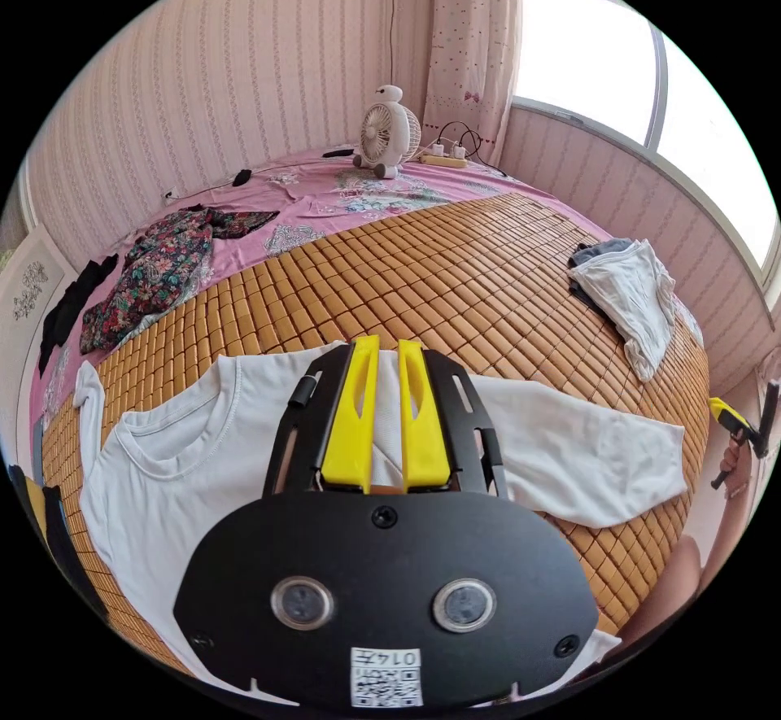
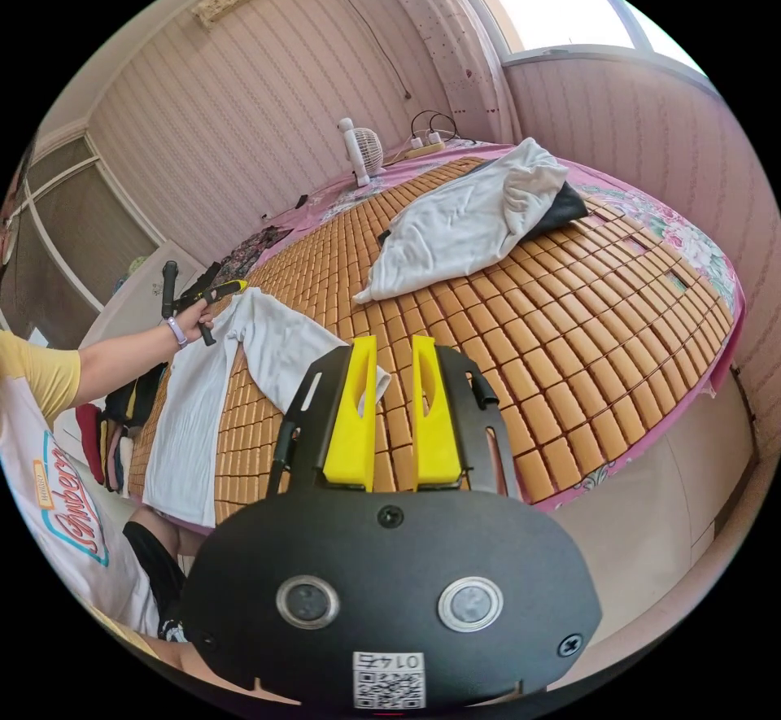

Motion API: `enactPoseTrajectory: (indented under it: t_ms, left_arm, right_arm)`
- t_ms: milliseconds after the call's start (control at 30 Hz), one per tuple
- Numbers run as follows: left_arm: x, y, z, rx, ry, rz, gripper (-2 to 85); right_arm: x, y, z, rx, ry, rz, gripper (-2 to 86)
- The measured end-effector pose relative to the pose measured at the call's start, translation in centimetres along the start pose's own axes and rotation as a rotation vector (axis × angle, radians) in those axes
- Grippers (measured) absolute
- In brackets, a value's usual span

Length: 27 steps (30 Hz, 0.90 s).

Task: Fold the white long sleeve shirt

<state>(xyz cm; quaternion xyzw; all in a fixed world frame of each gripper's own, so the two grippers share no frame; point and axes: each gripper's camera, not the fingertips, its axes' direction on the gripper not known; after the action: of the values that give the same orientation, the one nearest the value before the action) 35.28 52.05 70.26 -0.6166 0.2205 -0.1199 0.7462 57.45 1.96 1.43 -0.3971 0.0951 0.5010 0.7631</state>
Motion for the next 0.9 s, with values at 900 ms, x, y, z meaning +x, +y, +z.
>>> enactPoseTrajectory:
  t_ms: [900]
  left_arm:
    - [-5.7,-6.5,-0.9,-0.173,0.060,-0.095,6.6]
  right_arm:
    - [-3.5,2.7,17.9,-0.159,0.362,-0.093,1.0]
